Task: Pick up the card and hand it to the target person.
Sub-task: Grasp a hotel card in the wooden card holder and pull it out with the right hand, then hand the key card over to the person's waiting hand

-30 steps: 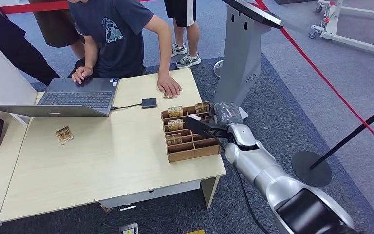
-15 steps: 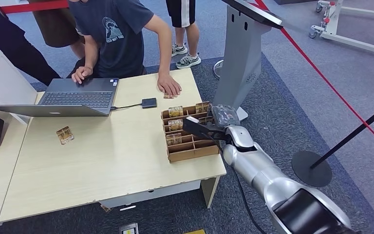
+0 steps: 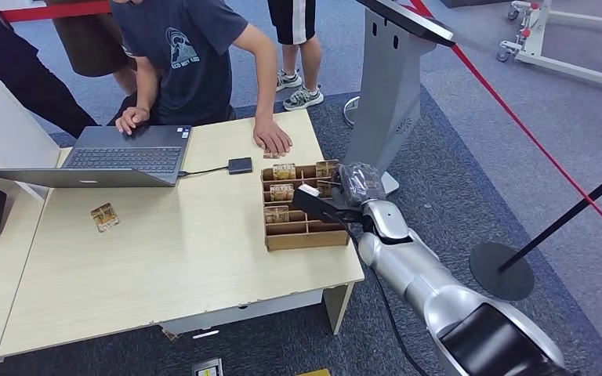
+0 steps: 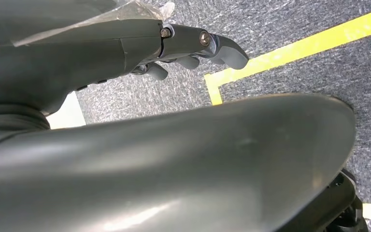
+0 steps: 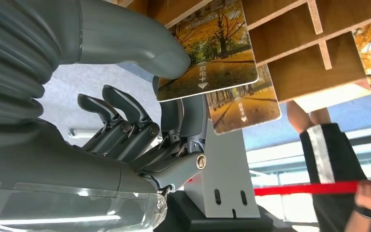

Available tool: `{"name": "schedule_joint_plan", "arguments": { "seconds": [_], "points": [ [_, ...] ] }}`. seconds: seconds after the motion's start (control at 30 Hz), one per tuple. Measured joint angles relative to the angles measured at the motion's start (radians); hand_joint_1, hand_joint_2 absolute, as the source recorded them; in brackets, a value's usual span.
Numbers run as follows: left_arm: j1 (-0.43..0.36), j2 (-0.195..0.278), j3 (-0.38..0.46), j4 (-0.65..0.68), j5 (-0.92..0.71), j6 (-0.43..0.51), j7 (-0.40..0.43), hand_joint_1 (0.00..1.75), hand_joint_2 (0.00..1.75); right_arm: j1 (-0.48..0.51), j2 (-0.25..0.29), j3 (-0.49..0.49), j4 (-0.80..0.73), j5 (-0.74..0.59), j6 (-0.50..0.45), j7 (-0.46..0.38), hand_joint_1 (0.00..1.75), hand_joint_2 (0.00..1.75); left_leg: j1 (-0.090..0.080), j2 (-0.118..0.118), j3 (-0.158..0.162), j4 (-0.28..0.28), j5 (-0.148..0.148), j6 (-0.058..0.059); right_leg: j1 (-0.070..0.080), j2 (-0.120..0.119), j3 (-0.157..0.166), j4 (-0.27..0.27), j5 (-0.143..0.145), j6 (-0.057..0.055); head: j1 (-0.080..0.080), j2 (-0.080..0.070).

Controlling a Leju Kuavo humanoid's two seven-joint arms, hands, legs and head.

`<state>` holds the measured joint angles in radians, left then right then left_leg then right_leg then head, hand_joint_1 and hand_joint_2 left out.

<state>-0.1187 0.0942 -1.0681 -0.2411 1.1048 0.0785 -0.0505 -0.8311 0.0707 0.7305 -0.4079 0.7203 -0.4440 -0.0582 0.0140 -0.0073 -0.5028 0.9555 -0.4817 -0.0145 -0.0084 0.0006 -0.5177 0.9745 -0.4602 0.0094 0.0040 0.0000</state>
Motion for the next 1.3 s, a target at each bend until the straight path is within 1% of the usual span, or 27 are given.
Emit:
{"name": "schedule_joint_plan", "arguments": {
  "seconds": [0.17, 0.27, 0.33, 0.5, 0.57, 0.67, 0.77, 0.97, 1.3],
  "points": [
    [0.0, 0.0, 0.0, 0.0, 0.0, 0.0, -0.001, 0.0, 0.0, 0.005, -0.006, -0.007, -0.039, -0.021, -0.107, -0.05, 1.75, 1.75, 0.0, 0.0, 0.0, 0.0, 0.0, 0.0, 0.0, 0.0, 0.0, 0.0, 0.0, 0.0, 0.0, 0.0],
    [0.001, 0.0, 0.0, 0.0, 0.008, 0.0, -0.003, 0.0, 0.0, 0.017, -0.018, -0.019, -0.121, -0.012, -0.129, -0.048, 1.75, 1.75, 0.0, 0.0, 0.0, 0.0, 0.001, 0.0, 0.0, 0.0, 0.0, 0.0, 0.0, 0.0, 0.0, 0.0],
    [0.002, 0.0, 0.0, 0.0, 0.015, 0.001, -0.009, 0.0, 0.0, 0.036, -0.028, -0.024, -0.215, -0.001, -0.126, -0.04, 1.75, 1.75, 0.0, 0.0, 0.0, 0.0, 0.001, 0.0, 0.0, 0.0, 0.0, 0.0, 0.001, 0.0, 0.0, 0.0],
    [0.003, 0.0, 0.0, 0.0, 0.026, 0.002, -0.016, 0.0, 0.0, 0.106, -0.052, -0.025, -0.498, -0.006, -0.061, -0.031, 1.75, 1.75, 0.0, 0.0, -0.001, 0.0, 0.001, 0.0, 0.0, 0.0, -0.001, 0.0, 0.001, 0.0, 0.0, 0.0],
    [0.003, 0.0, 0.0, 0.0, 0.024, 0.002, -0.016, 0.0, 0.0, 0.135, -0.058, -0.023, -0.601, -0.001, -0.051, -0.035, 1.75, 1.75, 0.0, 0.0, -0.001, 0.0, 0.001, 0.0, 0.0, 0.0, -0.002, 0.0, 0.001, 0.0, 0.0, 0.0],
    [0.003, 0.0, 0.0, 0.0, 0.012, 0.002, -0.016, 0.0, 0.0, 0.164, -0.067, -0.022, -0.712, 0.012, -0.039, -0.036, 1.75, 1.75, 0.0, 0.0, -0.001, 0.0, 0.001, 0.0, 0.0, 0.0, -0.002, 0.0, 0.001, 0.0, 0.0, 0.0],
    [0.003, 0.0, -0.001, 0.0, -0.006, 0.0, -0.018, 0.0, 0.0, 0.186, -0.078, -0.022, -0.788, 0.032, -0.021, -0.027, 1.75, 1.75, 0.0, 0.0, -0.001, 0.0, 0.001, 0.0, 0.0, 0.0, -0.002, 0.0, 0.001, 0.0, 0.0, 0.0],
    [0.001, 0.0, -0.012, 0.0, -0.041, -0.007, -0.029, 0.0, 0.0, 0.208, -0.099, -0.025, -0.848, 0.062, 0.014, 0.002, 1.75, 1.75, 0.0, 0.0, -0.001, 0.0, 0.001, 0.0, 0.0, 0.0, -0.002, 0.0, 0.001, 0.0, 0.0, 0.0],
    [-0.002, -0.001, -0.034, 0.0, -0.064, -0.02, -0.029, 0.0, 0.0, 0.229, -0.106, -0.026, -0.838, 0.091, 0.078, 0.01, 1.75, 1.75, 0.0, 0.0, -0.002, 0.0, 0.001, 0.0, 0.0, 0.0, -0.002, 0.0, 0.002, 0.0, 0.0, 0.0]
  ]
}}
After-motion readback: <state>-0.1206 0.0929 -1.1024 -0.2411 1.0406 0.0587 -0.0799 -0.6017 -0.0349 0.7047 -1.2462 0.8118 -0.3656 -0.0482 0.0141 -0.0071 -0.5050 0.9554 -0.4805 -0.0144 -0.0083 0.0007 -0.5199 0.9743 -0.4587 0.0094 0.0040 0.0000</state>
